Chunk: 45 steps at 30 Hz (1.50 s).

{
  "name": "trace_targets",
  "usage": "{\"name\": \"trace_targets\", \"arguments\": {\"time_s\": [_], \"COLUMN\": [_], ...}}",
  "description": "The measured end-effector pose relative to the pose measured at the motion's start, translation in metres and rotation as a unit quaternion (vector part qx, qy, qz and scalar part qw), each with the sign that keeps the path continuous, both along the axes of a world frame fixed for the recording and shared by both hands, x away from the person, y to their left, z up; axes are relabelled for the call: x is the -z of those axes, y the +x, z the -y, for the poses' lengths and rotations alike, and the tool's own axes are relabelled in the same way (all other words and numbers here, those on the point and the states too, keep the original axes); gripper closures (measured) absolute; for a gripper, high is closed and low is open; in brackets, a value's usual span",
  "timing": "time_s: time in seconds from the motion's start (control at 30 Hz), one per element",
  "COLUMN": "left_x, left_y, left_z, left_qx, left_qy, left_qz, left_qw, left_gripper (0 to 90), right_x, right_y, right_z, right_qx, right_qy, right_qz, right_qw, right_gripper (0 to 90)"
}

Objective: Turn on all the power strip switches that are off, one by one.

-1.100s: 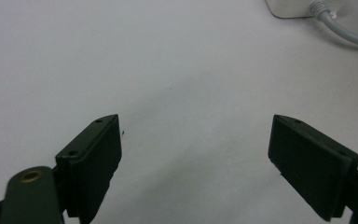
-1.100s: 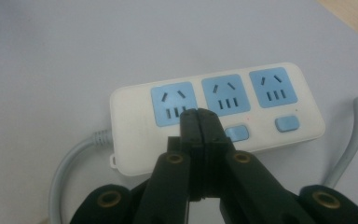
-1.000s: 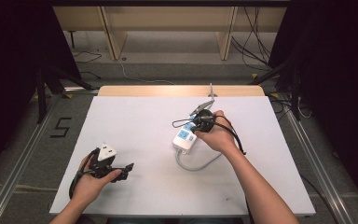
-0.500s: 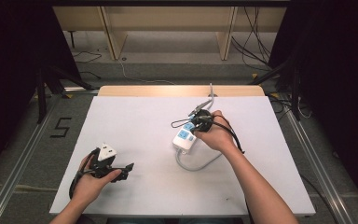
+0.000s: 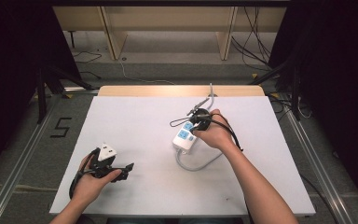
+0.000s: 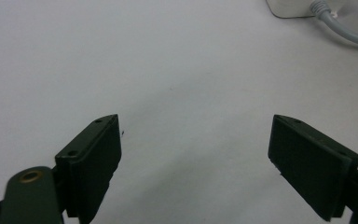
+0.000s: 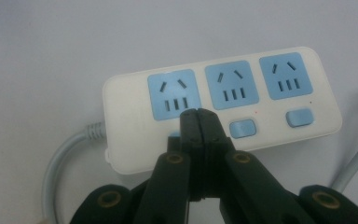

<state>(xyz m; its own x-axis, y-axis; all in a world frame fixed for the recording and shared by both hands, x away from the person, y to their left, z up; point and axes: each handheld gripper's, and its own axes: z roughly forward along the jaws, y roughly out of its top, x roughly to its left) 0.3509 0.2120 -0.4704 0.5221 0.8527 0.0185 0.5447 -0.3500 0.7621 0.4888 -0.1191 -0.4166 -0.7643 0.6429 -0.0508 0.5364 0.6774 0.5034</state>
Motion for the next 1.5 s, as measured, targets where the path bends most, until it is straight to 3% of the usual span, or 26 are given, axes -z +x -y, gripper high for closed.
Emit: {"name": "trace_targets", "arguments": {"time_s": [0.67, 1.5], "left_x": [0.000, 0.000], "left_y": [0.000, 0.000], "left_z": [0.000, 0.000], "left_qx": [0.000, 0.001], "left_qy": [0.000, 0.001], "left_qz": [0.000, -0.001], "left_qw": [1.0000, 1.0000], "left_gripper": [17.1, 17.1], "right_x": [0.010, 0.016], "right_y": [0.007, 0.010], "right_z": [-0.007, -0.014], "right_qx": [0.003, -0.002], "right_qy": [-0.015, -0.028], "right_qz": [-0.026, -0.033], "right_qw": [0.9995, 0.9991], "right_gripper": [90.0, 90.0]}}
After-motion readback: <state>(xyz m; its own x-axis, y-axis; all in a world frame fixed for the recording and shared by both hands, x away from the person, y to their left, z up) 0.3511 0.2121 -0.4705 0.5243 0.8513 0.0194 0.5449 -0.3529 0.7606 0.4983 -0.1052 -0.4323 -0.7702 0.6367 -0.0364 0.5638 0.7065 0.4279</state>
